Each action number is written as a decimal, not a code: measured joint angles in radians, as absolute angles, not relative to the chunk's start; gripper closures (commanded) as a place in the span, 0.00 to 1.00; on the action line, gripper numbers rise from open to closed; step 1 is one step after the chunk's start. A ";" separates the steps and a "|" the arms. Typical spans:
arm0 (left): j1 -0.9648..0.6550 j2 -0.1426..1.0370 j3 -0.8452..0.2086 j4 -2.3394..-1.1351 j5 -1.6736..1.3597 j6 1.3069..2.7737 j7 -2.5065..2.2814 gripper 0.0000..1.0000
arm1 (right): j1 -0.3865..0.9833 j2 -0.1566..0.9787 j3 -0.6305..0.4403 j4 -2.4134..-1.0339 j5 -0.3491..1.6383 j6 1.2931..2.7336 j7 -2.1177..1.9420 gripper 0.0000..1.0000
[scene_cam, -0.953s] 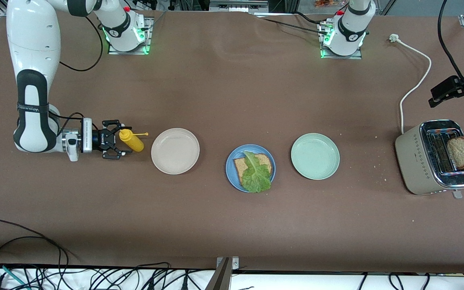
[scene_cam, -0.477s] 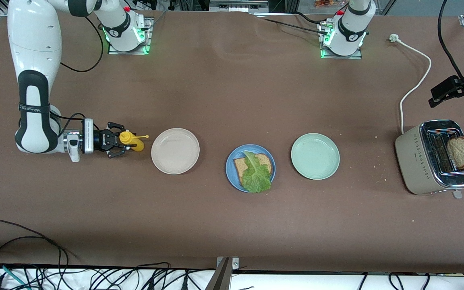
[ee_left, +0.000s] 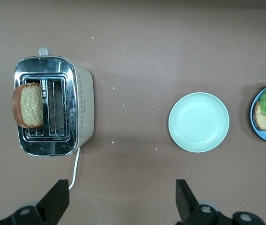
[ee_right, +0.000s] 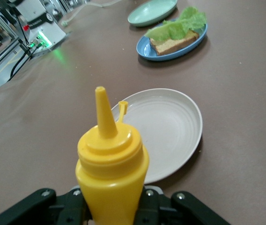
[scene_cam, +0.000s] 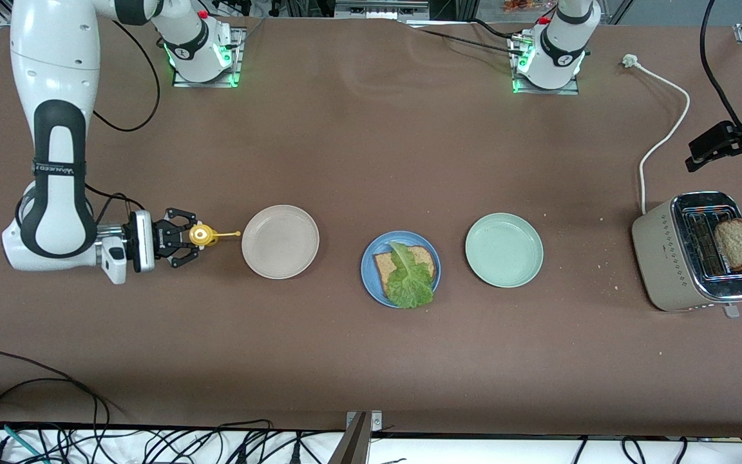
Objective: Make sandwich in blue plate with both arms
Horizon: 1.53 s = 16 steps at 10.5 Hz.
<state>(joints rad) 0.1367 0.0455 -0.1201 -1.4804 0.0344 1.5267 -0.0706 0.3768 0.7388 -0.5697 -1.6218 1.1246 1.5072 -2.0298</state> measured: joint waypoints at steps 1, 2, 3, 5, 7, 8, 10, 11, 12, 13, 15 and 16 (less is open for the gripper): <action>0.137 0.045 -0.120 -1.480 0.034 1.527 -0.071 0.00 | 0.396 0.737 -0.570 -1.558 1.081 1.508 -1.921 1.00; 0.137 0.045 -0.120 -1.480 0.034 1.527 -0.071 0.00 | 0.422 0.735 -0.570 -1.494 1.007 1.509 -1.811 1.00; 0.137 0.045 -0.120 -1.480 0.034 1.527 -0.071 0.00 | 0.451 0.732 -0.570 -1.434 0.928 1.509 -1.708 1.00; 0.137 0.046 -0.120 -1.480 0.034 1.527 -0.071 0.00 | 0.528 0.721 -0.571 -1.352 0.807 1.510 -1.506 1.00; 0.137 0.046 -0.120 -1.480 0.034 1.527 -0.071 0.00 | 0.614 0.719 -0.570 -1.267 0.629 1.516 -1.319 1.00; 0.137 0.045 -0.120 -1.480 0.034 1.527 -0.071 0.00 | 0.665 0.717 -0.569 -1.224 0.529 1.517 -1.235 1.00; 0.137 0.046 -0.120 -1.480 0.034 1.527 -0.071 0.00 | 0.780 0.717 -0.565 -1.187 0.337 1.569 -1.087 1.00; 0.137 0.046 -0.121 -1.480 0.034 1.527 -0.071 0.00 | 0.842 0.721 -0.562 -1.186 0.226 1.619 -1.041 1.00; 0.137 0.046 -0.120 -1.480 0.034 1.527 -0.071 0.00 | 0.903 0.727 -0.559 -1.185 0.115 1.658 -1.013 1.00; 0.137 0.046 -0.120 -1.480 0.034 1.526 -0.071 0.00 | 0.967 0.739 -0.557 -1.185 0.006 1.694 -0.987 1.00; 0.137 0.046 -0.119 -1.480 0.034 1.526 -0.071 0.00 | 1.059 0.783 -0.556 -1.185 -0.140 1.760 -0.922 1.00; 0.137 0.046 -0.119 -1.480 0.034 1.526 -0.071 0.00 | 1.093 0.814 -0.556 -1.175 -0.206 1.788 -0.902 1.00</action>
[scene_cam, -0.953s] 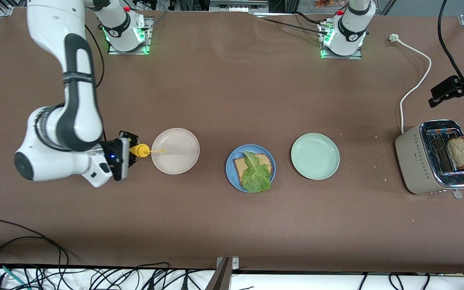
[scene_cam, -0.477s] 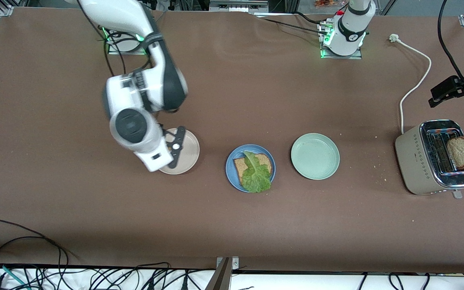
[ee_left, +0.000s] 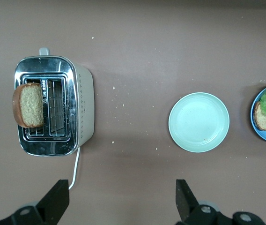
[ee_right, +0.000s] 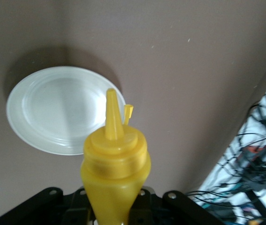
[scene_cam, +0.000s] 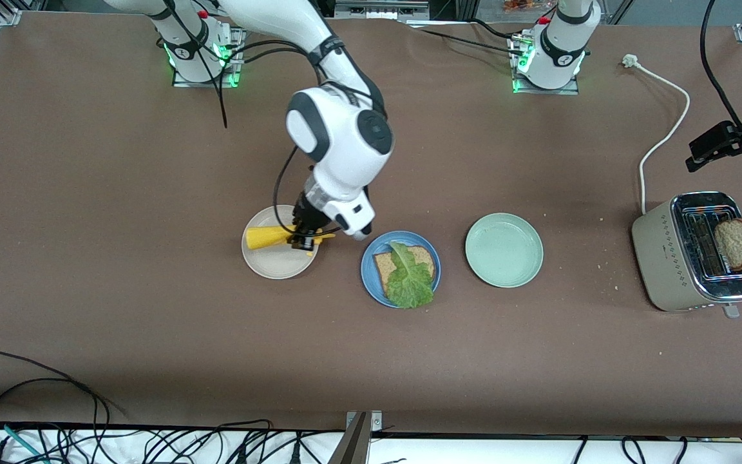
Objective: Make sandwich in blue plate with both arms
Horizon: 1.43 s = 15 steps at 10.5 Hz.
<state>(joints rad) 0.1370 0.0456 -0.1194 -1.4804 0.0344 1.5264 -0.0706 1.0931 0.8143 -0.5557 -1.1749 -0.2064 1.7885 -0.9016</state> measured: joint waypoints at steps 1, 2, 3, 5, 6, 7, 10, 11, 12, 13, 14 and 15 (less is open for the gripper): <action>0.137 0.046 -0.119 -1.480 0.034 1.526 -0.071 0.00 | 1.119 0.847 -0.554 -1.155 -0.263 1.800 -0.898 1.00; 0.137 0.046 -0.119 -1.480 0.034 1.526 -0.071 0.00 | 1.151 0.881 -0.552 -1.136 -0.325 1.803 -0.895 1.00; 0.137 0.046 -0.119 -1.480 0.034 1.526 -0.071 0.00 | 1.184 0.909 -0.552 -1.124 -0.373 1.803 -0.872 1.00; 0.137 0.046 -0.119 -1.480 0.034 1.526 -0.071 0.00 | 1.213 0.942 -0.554 -1.100 -0.406 1.805 -0.824 1.00; 0.137 0.046 -0.119 -1.480 0.034 1.526 -0.071 0.00 | 1.213 0.950 -0.557 -1.090 -0.408 1.805 -0.823 1.00; 0.137 0.046 -0.118 -1.480 0.034 1.526 -0.071 0.00 | 1.212 0.952 -0.562 -1.087 -0.408 1.805 -0.823 1.00; 0.139 0.047 -0.111 -1.480 0.034 1.526 -0.071 0.00 | 1.204 0.948 -0.581 -1.071 -0.339 1.788 -0.831 1.00; 0.140 0.050 -0.108 -1.480 0.034 1.526 -0.071 0.00 | 1.190 0.941 -0.594 -1.068 -0.274 1.776 -0.847 1.00; 0.146 0.055 -0.106 -1.481 0.035 1.526 -0.071 0.00 | 1.162 0.924 -0.600 -1.065 -0.206 1.771 -0.877 1.00; 0.159 0.064 -0.104 -1.481 0.035 1.526 -0.071 0.00 | 1.120 0.900 -0.603 -1.064 -0.118 1.769 -0.916 1.00; 0.180 0.077 -0.103 -1.482 0.035 1.527 -0.071 0.00 | 1.066 0.874 -0.606 -1.063 -0.014 1.766 -0.969 1.00; 0.204 0.094 -0.102 -1.482 0.035 1.529 -0.071 0.00 | 1.003 0.852 -0.607 -1.063 0.104 1.761 -1.024 1.00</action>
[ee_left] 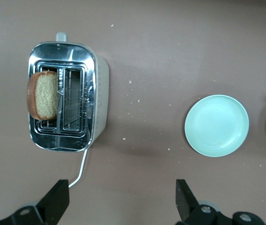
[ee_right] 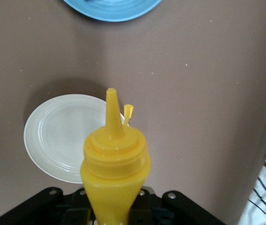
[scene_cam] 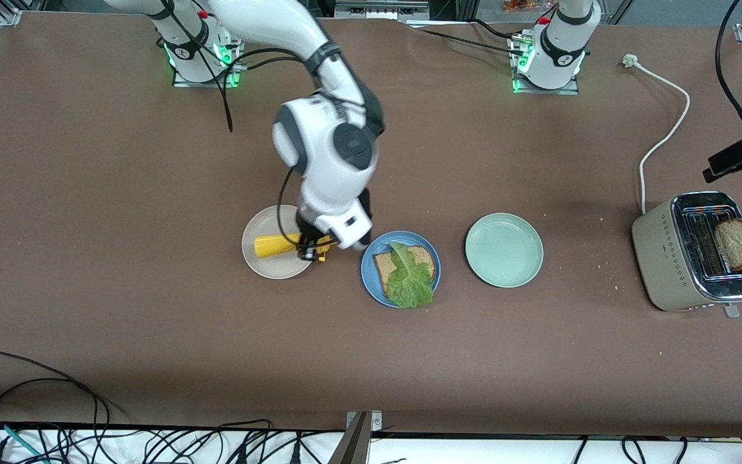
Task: Make sandwich in blue plate with both arms
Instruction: 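Move the bottle back beside the white plate while the left gripper reaches the toaster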
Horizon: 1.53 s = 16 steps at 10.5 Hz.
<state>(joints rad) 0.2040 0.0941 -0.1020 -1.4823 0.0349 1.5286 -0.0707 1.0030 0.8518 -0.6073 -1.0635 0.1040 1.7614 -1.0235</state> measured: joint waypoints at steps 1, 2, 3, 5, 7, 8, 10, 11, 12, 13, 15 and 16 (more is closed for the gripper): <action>0.220 0.110 -0.101 -1.482 0.035 1.541 -0.071 0.00 | 0.938 0.838 -0.609 -1.064 0.227 1.741 -1.082 1.00; 0.231 0.124 -0.101 -1.482 0.035 1.565 -0.071 0.00 | 0.866 0.832 -0.610 -1.065 0.356 1.711 -1.155 1.00; 0.243 0.145 -0.100 -1.484 0.035 1.581 -0.071 0.00 | 0.790 0.831 -0.610 -1.068 0.475 1.678 -1.234 1.00; 0.285 0.205 -0.099 -1.485 0.063 1.604 -0.069 0.00 | 0.650 0.834 -0.605 -1.101 0.669 1.595 -1.375 1.00; 0.329 0.253 -0.095 -1.485 0.067 1.637 -0.040 0.00 | 0.553 0.836 -0.602 -1.125 0.786 1.501 -1.560 1.00; 0.353 0.275 -0.094 -1.486 0.071 1.655 0.006 0.00 | 0.512 0.837 -0.601 -1.134 0.841 1.443 -1.649 1.00; 0.392 0.345 -0.093 -1.488 0.103 1.690 0.083 0.00 | 0.453 0.839 -0.598 -1.183 0.945 1.338 -1.812 1.00; 0.418 0.380 -0.092 -1.488 0.105 1.733 0.106 0.00 | 0.429 0.841 -0.597 -1.216 0.984 1.295 -1.890 1.00; 0.443 0.406 -0.092 -1.487 0.107 1.770 0.125 0.00 | 0.406 0.844 -0.596 -1.252 1.016 1.259 -1.971 1.00; 0.462 0.423 -0.092 -1.486 0.107 1.786 0.143 0.00 | 0.386 0.847 -0.593 -1.289 1.036 1.230 -2.050 1.00; 0.470 0.440 -0.093 -1.486 0.107 1.789 0.151 0.00 | 0.366 0.848 -0.588 -1.340 1.046 1.214 -2.193 1.00; 0.469 0.449 -0.095 -1.486 0.107 1.796 0.151 0.00 | 0.362 0.851 -0.588 -1.361 1.046 1.203 -2.271 1.00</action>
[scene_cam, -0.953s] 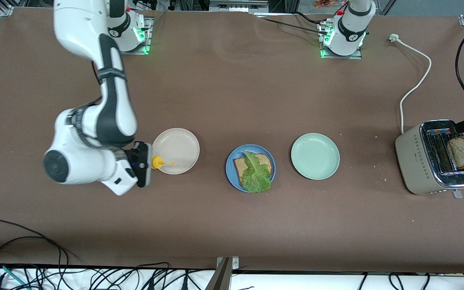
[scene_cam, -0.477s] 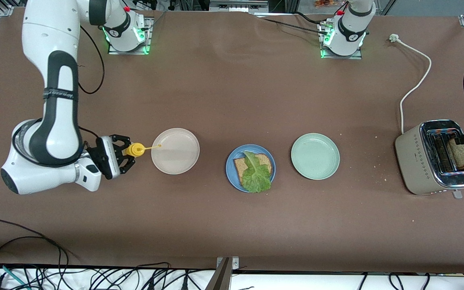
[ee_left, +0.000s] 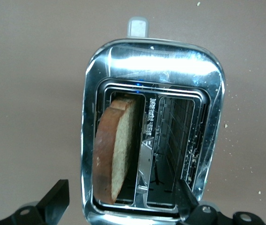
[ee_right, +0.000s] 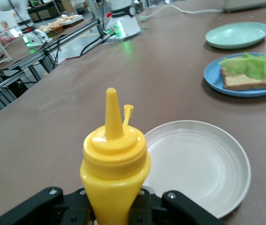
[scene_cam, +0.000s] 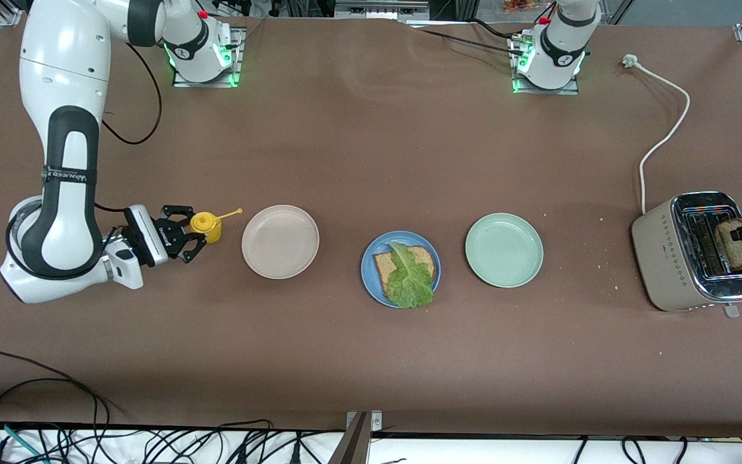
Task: Make sandwich in blue plate with both arms
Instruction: 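Move the bottle back beside the white plate while the left gripper reaches the toaster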
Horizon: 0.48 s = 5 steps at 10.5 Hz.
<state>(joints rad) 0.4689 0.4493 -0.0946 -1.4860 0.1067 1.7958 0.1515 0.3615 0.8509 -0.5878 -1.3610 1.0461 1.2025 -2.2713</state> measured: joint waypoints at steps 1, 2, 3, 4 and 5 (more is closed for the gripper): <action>0.469 0.462 -0.095 -1.486 0.107 1.814 0.157 0.00 | 0.355 0.858 -0.587 -1.384 1.047 1.190 -2.349 1.00; 0.473 0.480 -0.094 -1.486 0.107 1.827 0.175 0.01 | 0.344 0.870 -0.587 -1.404 1.048 1.185 -2.408 1.00; 0.481 0.496 -0.093 -1.486 0.107 1.840 0.192 0.11 | 0.328 0.885 -0.582 -1.416 1.052 1.182 -2.456 1.00; 0.489 0.508 -0.093 -1.486 0.107 1.850 0.205 0.22 | 0.310 0.902 -0.571 -1.421 1.062 1.180 -2.493 1.00; 0.494 0.512 -0.093 -1.486 0.107 1.854 0.214 0.38 | 0.290 0.921 -0.552 -1.424 1.078 1.179 -2.520 1.00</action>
